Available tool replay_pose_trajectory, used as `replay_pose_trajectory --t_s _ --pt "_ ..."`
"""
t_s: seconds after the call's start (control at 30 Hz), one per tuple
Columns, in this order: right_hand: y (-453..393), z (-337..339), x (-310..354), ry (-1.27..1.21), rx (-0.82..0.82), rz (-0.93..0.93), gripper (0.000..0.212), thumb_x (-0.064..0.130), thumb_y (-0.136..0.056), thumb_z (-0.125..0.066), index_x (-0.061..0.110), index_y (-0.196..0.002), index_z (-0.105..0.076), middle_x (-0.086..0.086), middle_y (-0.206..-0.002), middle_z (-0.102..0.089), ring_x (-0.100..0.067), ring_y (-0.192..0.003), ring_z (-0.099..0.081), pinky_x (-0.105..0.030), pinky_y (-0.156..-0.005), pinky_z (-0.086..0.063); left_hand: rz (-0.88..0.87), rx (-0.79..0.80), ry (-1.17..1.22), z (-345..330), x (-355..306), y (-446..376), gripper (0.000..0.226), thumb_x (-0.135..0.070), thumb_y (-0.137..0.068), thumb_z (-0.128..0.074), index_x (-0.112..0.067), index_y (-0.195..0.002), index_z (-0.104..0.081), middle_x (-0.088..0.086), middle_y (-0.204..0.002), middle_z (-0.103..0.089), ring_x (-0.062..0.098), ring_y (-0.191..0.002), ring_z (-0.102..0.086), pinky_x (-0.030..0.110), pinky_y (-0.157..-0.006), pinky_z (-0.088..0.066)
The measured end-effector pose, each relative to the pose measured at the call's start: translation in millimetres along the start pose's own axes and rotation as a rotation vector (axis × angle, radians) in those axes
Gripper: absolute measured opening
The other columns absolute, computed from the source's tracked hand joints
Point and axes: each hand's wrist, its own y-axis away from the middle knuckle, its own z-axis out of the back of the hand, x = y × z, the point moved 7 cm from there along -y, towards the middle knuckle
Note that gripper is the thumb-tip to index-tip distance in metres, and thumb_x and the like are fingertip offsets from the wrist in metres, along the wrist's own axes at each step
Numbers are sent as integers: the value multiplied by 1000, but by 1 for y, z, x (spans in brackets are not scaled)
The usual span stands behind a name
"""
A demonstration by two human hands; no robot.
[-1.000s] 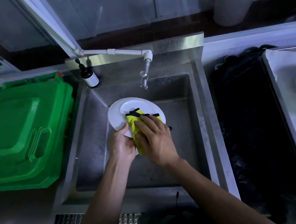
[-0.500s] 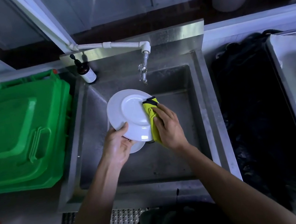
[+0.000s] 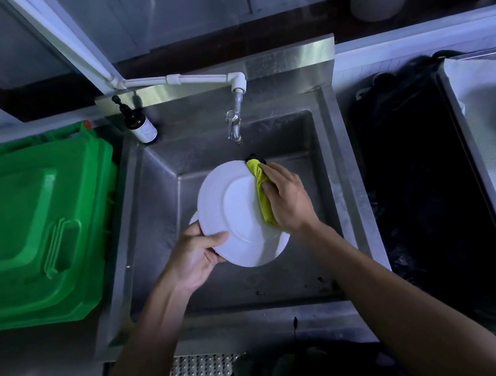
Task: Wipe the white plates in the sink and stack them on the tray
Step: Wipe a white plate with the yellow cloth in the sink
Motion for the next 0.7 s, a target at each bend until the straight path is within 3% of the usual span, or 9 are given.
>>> replay_pose_trajectory --t_s 0.2,0.33,0.57,0.7 --pt "-4 4 13 42 -16 103 41 23 -105 -42 25 -146 -49 5 -150 -48 -27 -132 -41 -46 -109 -38 32 40 -134 -8 5 1 46 -1 -73 -71 -8 -118 -69 18 -122 -71 36 -111 -68 51 -81 -61" --pt "1 2 27 86 2 199 41 24 -104 -42 27 -144 -51 6 -150 -48 -28 -132 -41 -54 -103 -40 44 33 -149 -13 9 1 45 -2 -72 -71 -5 -117 -68 19 -119 -72 36 -106 -70 50 -83 -59" --pt "24 -12 63 192 61 440 39 28 -103 -43 25 -139 -59 4 -147 -52 -30 -136 -42 -53 -105 -37 25 23 -113 -17 12 -1 36 1 -70 -71 -9 -105 -75 17 -108 -75 32 -98 -72 39 -72 -60" --pt "36 -22 71 214 98 540 40 22 -100 -50 25 -138 -60 3 -150 -51 -32 -139 -40 -54 -106 -35 -9 17 -85 -16 11 -1 34 5 -68 -66 -9 -97 -79 18 -102 -75 31 -96 -73 36 -74 -60"
